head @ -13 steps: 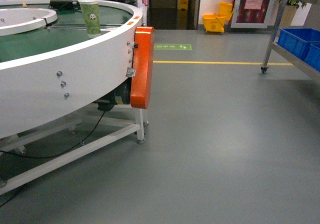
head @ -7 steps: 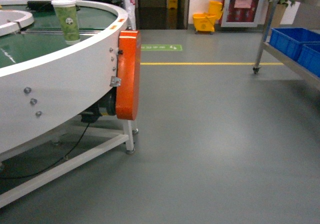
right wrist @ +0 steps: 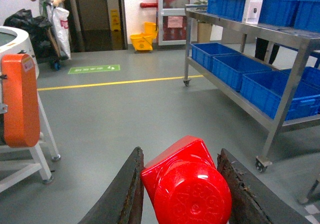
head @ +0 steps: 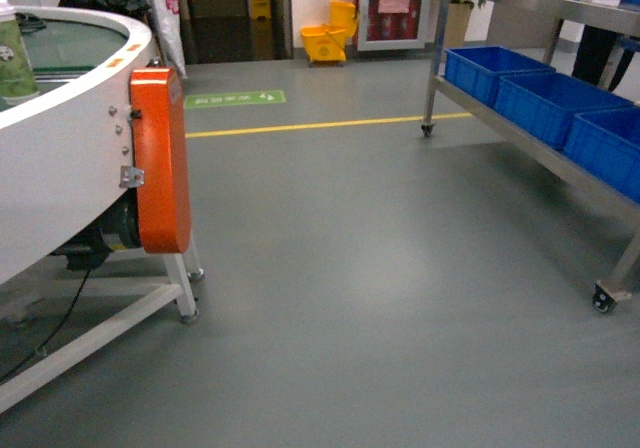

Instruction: Pick red block from blue box to shelf

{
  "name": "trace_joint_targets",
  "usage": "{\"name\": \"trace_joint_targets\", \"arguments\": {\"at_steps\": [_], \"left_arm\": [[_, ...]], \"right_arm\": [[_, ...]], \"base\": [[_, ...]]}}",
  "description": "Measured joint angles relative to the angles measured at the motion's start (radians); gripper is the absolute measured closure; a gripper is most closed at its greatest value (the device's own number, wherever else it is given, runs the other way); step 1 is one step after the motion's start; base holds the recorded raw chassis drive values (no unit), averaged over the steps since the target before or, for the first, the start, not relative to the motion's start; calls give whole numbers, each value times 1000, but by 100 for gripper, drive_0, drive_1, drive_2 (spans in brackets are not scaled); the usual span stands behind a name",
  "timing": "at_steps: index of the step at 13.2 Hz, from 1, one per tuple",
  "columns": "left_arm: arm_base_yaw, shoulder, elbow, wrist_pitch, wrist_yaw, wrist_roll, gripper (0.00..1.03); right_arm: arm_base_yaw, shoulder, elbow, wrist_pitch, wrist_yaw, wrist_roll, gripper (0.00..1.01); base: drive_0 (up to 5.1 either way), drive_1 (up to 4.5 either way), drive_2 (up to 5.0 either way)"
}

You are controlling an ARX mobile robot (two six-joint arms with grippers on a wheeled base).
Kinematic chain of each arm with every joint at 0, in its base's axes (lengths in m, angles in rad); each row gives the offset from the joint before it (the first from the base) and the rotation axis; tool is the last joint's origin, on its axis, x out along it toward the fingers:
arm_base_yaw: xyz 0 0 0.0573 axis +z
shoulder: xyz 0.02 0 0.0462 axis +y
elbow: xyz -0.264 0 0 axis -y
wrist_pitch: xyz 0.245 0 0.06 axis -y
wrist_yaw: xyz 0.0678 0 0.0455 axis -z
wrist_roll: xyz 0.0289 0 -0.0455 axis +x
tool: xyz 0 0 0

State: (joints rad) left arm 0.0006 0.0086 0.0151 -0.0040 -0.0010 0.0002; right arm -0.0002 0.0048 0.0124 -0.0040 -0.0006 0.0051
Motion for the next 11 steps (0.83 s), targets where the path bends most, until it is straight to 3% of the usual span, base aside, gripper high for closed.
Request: {"name": "trace_joint_targets", "arguments": {"at_steps": [11], "left_arm": [[0, 0, 0, 0, 0, 0, 5]], "right_arm": [[0, 0, 0, 0, 0, 0, 66]], "base": [[-154, -154, -154]]}}
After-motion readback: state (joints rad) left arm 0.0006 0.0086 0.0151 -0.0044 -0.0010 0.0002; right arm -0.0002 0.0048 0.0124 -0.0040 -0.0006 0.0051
